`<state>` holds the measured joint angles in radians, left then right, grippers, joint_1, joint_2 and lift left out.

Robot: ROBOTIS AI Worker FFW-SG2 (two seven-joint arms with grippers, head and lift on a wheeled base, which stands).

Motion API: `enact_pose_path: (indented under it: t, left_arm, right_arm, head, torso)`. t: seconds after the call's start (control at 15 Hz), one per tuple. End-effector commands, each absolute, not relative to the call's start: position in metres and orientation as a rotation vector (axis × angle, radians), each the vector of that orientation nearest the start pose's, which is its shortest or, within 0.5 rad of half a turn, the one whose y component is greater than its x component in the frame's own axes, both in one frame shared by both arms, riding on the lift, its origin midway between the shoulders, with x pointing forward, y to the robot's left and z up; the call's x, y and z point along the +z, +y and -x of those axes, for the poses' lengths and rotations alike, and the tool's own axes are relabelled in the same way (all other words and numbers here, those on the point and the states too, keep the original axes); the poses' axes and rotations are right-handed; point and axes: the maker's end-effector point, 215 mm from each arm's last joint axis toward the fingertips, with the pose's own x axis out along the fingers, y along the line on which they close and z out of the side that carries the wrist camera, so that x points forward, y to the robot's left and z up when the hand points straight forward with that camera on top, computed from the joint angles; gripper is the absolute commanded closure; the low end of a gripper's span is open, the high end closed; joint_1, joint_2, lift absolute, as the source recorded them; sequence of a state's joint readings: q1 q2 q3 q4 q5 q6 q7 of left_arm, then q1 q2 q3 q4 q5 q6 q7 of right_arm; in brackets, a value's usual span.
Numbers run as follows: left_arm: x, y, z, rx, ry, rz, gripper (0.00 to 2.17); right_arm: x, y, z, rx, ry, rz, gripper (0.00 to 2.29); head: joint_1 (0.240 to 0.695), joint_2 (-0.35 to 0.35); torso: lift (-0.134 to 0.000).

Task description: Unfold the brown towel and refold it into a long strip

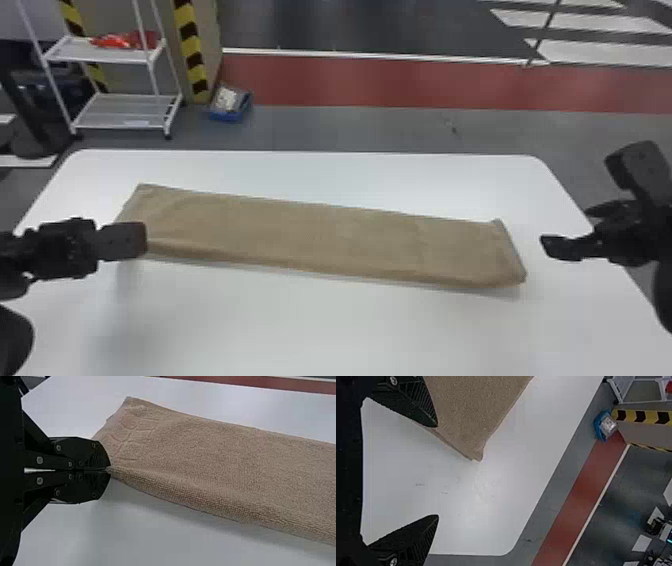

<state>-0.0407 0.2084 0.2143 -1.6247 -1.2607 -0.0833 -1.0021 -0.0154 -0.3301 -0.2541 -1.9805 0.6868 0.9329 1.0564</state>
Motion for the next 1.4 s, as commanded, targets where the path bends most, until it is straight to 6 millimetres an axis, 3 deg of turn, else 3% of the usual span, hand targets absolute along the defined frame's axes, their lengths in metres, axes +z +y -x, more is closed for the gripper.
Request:
enact_pose_path:
  t: [0.0, 0.27, 0.6, 0.93, 1.0, 1.2, 1.33]
  left_arm:
    - [-0.436, 0.371, -0.510, -0.571, 0.705, -1.330, 2.13]
    - [-0.436, 0.364, -0.469, -0.559, 0.742, -1.308, 2.13]
    - [-0.445, 0.359, -0.446, -0.550, 0.756, -1.282, 2.09]
    - [-0.418, 0.378, -0.434, -0.317, 0.707, -1.070, 0.16]
    - [-0.417, 0.385, -0.430, -0.290, 0.727, -1.024, 0.00]
    - [-0.418, 0.387, -0.424, -0.278, 0.717, -0.948, 0.00]
    - [-0.406, 0.387, -0.432, -0.238, 0.616, -0.793, 0.04]
  right_arm:
    - [-0.355, -0.434, -0.493, 0.215, 0.758, 0.430, 0.07]
    - [-0.354, -0.432, -0.494, 0.224, 0.748, 0.427, 0.07]
    - [-0.353, -0.433, -0.494, 0.226, 0.742, 0.416, 0.08]
    - [-0.348, -0.426, -0.489, 0.234, 0.718, 0.385, 0.08]
    - [-0.345, -0.423, -0.488, 0.236, 0.707, 0.383, 0.08]
    - [-0.338, -0.404, -0.479, 0.239, 0.681, 0.344, 0.08]
    - [-0.339, -0.384, -0.471, 0.242, 0.658, 0.287, 0.08]
  head:
    - [0.695, -0.077]
    - [0.695, -0.072]
    - [0.695, -0.083]
    - [0.695, -0.074]
    - [0.695, -0.071]
    - [0.695, -0.050]
    - [0.695, -0.029]
  torso:
    - [-0.118]
    - [-0.118]
    - [-0.118]
    - [-0.118]
    - [-0.118]
    - [-0.118]
    - [-0.118]
